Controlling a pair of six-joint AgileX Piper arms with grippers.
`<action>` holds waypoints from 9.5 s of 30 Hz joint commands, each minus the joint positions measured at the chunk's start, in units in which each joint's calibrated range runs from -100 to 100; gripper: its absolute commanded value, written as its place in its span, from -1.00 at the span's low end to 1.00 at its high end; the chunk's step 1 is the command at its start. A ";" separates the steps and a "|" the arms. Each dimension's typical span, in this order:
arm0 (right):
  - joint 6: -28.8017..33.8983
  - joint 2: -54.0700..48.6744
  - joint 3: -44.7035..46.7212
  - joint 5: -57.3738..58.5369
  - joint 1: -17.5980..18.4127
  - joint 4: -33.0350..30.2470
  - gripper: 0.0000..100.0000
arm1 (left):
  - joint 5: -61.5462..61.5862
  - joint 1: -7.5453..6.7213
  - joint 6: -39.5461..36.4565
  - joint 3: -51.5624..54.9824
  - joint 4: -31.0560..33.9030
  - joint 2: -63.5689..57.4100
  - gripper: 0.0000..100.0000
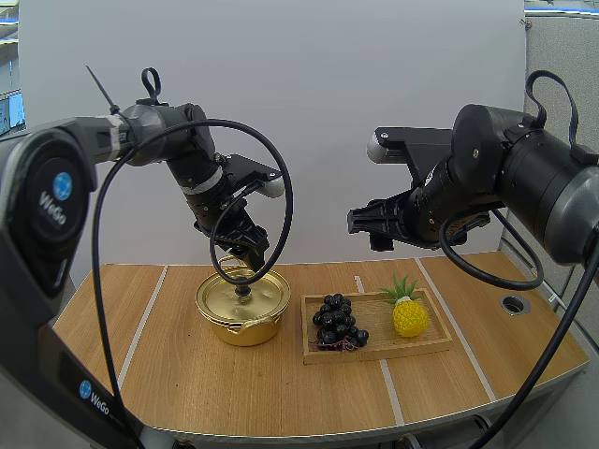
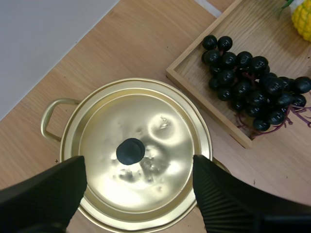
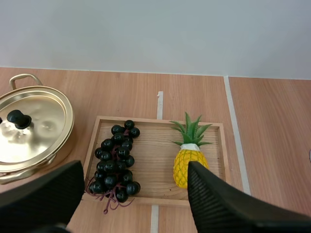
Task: Open the pot, put the grape inside, and close it
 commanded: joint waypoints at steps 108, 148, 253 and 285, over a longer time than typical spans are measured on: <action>-11.69 25.02 -4.46 5.22 -0.20 15.52 1.00 | -14.14 -0.29 -14.72 -58.78 18.28 -21.22 -1.00; -12.66 54.44 -11.34 -4.86 2.67 13.04 1.00 | -14.14 -0.29 -14.72 -58.78 18.28 -21.22 -1.00; -11.91 74.85 -41.14 1.66 17.75 9.05 -1.00 | -14.14 -0.29 -14.72 -58.78 18.28 -21.22 -1.00; -11.77 70.59 -47.49 14.28 17.75 13.69 1.00 | -14.14 -0.29 -14.72 -58.78 18.28 -21.22 -1.00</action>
